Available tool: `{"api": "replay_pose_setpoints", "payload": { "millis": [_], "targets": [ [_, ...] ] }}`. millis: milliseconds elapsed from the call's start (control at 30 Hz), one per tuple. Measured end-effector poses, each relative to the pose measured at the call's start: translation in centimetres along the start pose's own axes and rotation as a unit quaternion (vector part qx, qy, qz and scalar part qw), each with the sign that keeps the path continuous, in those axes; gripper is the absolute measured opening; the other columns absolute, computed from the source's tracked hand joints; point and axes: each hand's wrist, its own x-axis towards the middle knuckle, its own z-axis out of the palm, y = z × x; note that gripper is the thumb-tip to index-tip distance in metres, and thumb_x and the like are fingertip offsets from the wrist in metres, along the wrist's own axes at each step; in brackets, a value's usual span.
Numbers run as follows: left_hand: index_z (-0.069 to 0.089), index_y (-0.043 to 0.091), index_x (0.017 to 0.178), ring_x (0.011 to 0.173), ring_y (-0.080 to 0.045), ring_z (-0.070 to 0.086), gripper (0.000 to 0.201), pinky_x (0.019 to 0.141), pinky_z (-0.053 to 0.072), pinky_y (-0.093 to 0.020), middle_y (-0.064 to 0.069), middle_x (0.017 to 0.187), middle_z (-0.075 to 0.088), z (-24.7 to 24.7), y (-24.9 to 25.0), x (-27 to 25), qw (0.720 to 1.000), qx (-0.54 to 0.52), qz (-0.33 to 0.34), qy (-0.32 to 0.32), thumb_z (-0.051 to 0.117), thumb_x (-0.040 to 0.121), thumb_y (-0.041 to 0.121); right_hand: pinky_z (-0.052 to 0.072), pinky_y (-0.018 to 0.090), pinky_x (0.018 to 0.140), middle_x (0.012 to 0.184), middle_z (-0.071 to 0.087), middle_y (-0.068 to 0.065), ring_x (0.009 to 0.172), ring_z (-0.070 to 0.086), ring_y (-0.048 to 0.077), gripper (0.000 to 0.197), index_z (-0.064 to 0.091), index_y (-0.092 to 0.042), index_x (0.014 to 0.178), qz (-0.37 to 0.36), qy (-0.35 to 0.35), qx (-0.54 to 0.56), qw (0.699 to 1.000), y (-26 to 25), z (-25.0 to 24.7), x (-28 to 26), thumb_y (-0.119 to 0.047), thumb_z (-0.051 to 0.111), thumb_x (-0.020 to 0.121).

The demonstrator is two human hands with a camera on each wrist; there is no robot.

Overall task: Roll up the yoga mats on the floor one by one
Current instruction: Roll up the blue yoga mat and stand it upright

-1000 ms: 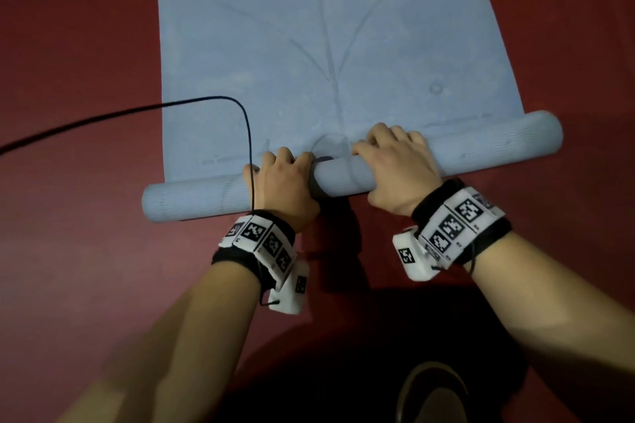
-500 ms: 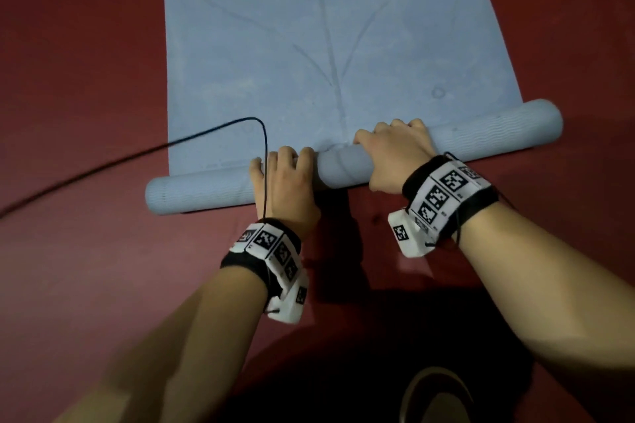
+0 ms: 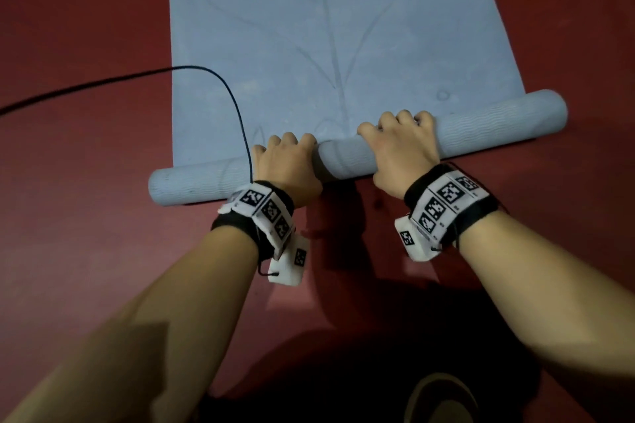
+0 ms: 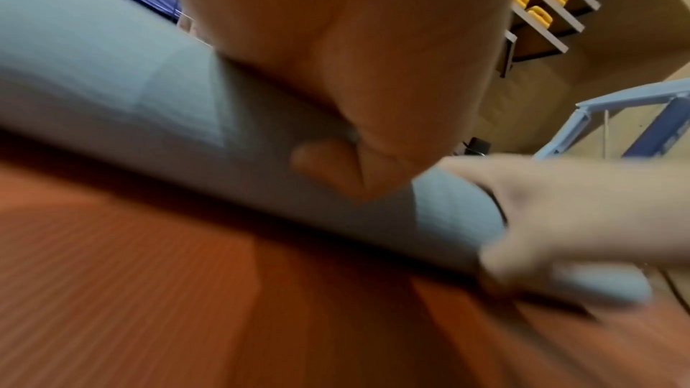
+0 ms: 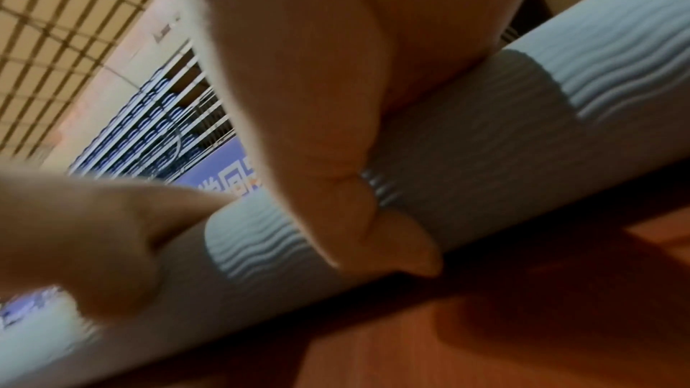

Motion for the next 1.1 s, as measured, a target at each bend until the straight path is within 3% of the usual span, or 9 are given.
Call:
{"api": "replay_pose_setpoints", "payload": {
  "millis": [100,167,333,467,567,700,833,967,1100],
  "targets": [
    [0.052,0.023,0.128,0.112,-0.031,0.047,0.068,0.104,0.031,-0.053,-0.004,0.119,0.051,1.8,0.3,-1.7,0.993,0.000,0.005,0.118,0.070,0.062,0.024,0.033,0.045,0.090,0.106,0.056,0.001,0.102,0.052,0.027,0.051,0.051,-0.031,0.115,-0.007,-0.038,0.009,0.999,0.3,-0.7,1.1,-0.022,0.069,0.068],
    [0.052,0.023,0.127,0.109,-0.031,0.048,0.070,0.107,0.030,-0.057,-0.004,0.115,0.051,2.6,0.4,-1.8,0.989,0.005,-0.002,0.149,0.072,0.060,0.020,0.033,0.045,0.089,0.107,0.056,0.002,0.102,0.052,0.027,0.054,0.051,-0.031,0.119,-0.014,-0.064,0.018,0.998,0.5,-1.0,1.7,-0.025,0.071,0.069],
    [0.053,0.027,0.121,0.111,-0.033,0.048,0.057,0.100,0.032,-0.050,-0.005,0.114,0.054,0.7,0.1,0.4,0.997,-0.002,-0.009,0.077,0.070,0.068,0.025,0.033,0.043,0.089,0.111,0.056,0.003,0.104,0.053,0.028,0.062,0.051,-0.031,0.125,-0.032,-0.070,0.047,0.996,1.2,-1.4,2.5,-0.028,0.073,0.067],
    [0.052,0.029,0.122,0.115,-0.032,0.050,0.046,0.101,0.036,-0.051,-0.005,0.117,0.057,-0.7,-0.4,2.4,1.000,-0.002,-0.011,0.004,0.064,0.077,0.031,0.028,0.050,0.104,0.116,0.053,0.004,0.107,0.051,0.030,0.075,0.052,-0.031,0.129,-0.017,0.055,0.021,0.998,1.0,0.3,0.9,-0.017,0.072,0.058],
    [0.052,0.031,0.125,0.117,-0.031,0.051,0.049,0.102,0.036,-0.052,-0.003,0.119,0.057,-1.1,-0.6,3.4,0.999,-0.004,-0.015,-0.034,0.063,0.078,0.036,0.029,0.049,0.102,0.109,0.055,0.004,0.100,0.052,0.031,0.072,0.053,-0.029,0.125,-0.011,0.086,0.011,0.996,0.7,1.2,0.8,-0.014,0.072,0.057],
    [0.052,0.027,0.127,0.119,-0.033,0.046,0.057,0.104,0.032,-0.053,-0.005,0.125,0.051,-0.4,-0.2,1.9,0.999,-0.016,-0.018,0.036,0.068,0.072,0.028,0.031,0.045,0.095,0.107,0.057,0.002,0.100,0.053,0.029,0.059,0.055,-0.032,0.116,0.006,0.044,0.015,0.999,0.5,-0.1,2.3,-0.018,0.070,0.061],
    [0.050,0.023,0.130,0.116,-0.035,0.045,0.071,0.110,0.023,-0.064,-0.006,0.122,0.050,1.2,0.2,0.5,0.991,0.011,-0.020,0.128,0.072,0.063,0.018,0.032,0.044,0.094,0.110,0.056,0.002,0.105,0.052,0.028,0.059,0.052,-0.034,0.123,-0.006,-0.027,0.038,0.999,1.1,-1.0,3.7,-0.024,0.071,0.068],
    [0.053,0.026,0.122,0.114,-0.035,0.047,0.058,0.105,0.030,-0.057,-0.004,0.116,0.053,-0.2,0.0,2.2,0.996,0.004,-0.025,0.083,0.070,0.066,0.022,0.031,0.045,0.096,0.111,0.055,0.002,0.106,0.051,0.028,0.061,0.052,-0.033,0.125,-0.016,-0.053,0.060,0.997,1.5,-1.6,4.6,-0.029,0.072,0.067],
    [0.053,0.028,0.121,0.113,-0.032,0.051,0.047,0.102,0.036,-0.055,-0.003,0.116,0.056,-1.7,-0.7,4.5,1.000,0.008,-0.016,0.016,0.065,0.075,0.030,0.022,0.055,0.110,0.117,0.053,0.005,0.111,0.047,0.032,0.069,0.052,-0.029,0.127,0.007,0.047,0.029,0.998,1.2,-0.3,3.4,-0.019,0.072,0.061]
  ]
}}
